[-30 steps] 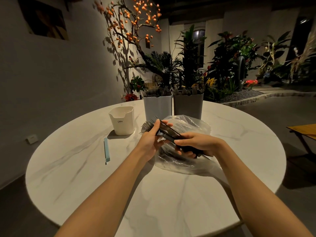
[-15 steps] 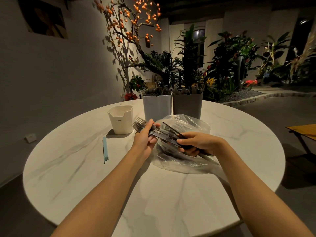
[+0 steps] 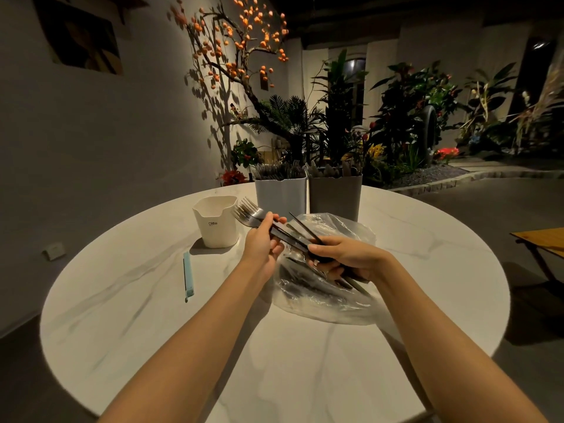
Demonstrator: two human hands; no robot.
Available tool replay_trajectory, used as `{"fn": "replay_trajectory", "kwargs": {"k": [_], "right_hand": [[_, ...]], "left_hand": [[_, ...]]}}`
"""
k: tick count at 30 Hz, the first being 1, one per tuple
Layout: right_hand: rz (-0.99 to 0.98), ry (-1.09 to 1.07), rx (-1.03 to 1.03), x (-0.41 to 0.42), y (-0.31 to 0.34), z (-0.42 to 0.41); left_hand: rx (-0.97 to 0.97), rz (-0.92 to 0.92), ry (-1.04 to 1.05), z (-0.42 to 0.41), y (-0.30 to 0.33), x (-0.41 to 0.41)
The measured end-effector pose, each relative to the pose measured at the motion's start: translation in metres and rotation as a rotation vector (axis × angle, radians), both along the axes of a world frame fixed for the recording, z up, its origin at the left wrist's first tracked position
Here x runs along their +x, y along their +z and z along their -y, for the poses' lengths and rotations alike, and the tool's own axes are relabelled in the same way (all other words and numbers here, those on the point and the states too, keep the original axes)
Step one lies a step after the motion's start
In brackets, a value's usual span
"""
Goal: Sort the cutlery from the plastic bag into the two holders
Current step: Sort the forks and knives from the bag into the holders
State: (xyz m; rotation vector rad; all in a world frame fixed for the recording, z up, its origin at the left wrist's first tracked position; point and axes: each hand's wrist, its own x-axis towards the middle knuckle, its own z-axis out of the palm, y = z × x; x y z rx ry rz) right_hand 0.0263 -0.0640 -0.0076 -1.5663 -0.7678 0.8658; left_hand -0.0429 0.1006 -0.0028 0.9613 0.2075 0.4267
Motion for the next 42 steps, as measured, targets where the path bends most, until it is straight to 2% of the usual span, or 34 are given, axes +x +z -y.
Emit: {"fn": "replay_trajectory", "kwargs": {"k": [4, 6, 12, 14, 18, 23, 26, 30, 36, 39, 42], "right_hand": [[-0.003, -0.149, 0.009, 0.010, 0.007, 0.001], [-0.024, -0.216, 0.021, 0.013, 0.013, -0.001], [-0.003, -0.284, -0.008, 0.024, 0.028, -0.010], [-0.016, -0.252, 0.016, 0.026, 0.032, -0.013], [-0.135, -0.061, 0.113, 0.023, 0.040, -0.019], [-0.120, 0.061, 0.109, 0.023, 0.043, -0.027], [-0.091, 0.137, 0.092, 0.027, 0.039, -0.025], [-0.111, 0.172, 0.007, 0.032, 0.035, -0.018], [-0.103, 0.010, 0.027, 0.042, 0.029, -0.012], [-0.235, -0.201, 0.181, 0.050, 0.023, -0.012], [-0.293, -0.435, 0.232, 0.051, 0.021, -0.018]], "left_hand": [[0.106, -0.035, 0.128, -0.012, 0.005, 0.010], [0.094, -0.030, 0.151, -0.016, 0.007, 0.018], [-0.260, 0.065, 0.072, -0.016, 0.016, 0.034], [-0.211, 0.041, 0.014, -0.013, 0.018, 0.036], [0.048, -0.090, -0.085, -0.006, 0.023, 0.038], [0.250, -0.153, -0.111, -0.001, 0.032, 0.041], [0.292, -0.120, -0.067, -0.002, 0.036, 0.042], [0.218, -0.063, -0.003, -0.011, 0.038, 0.046], [0.051, -0.048, 0.101, -0.025, 0.030, 0.053], [-0.035, -0.045, 0.143, -0.026, 0.026, 0.054], [-0.090, -0.082, 0.149, -0.025, 0.022, 0.056]]}}
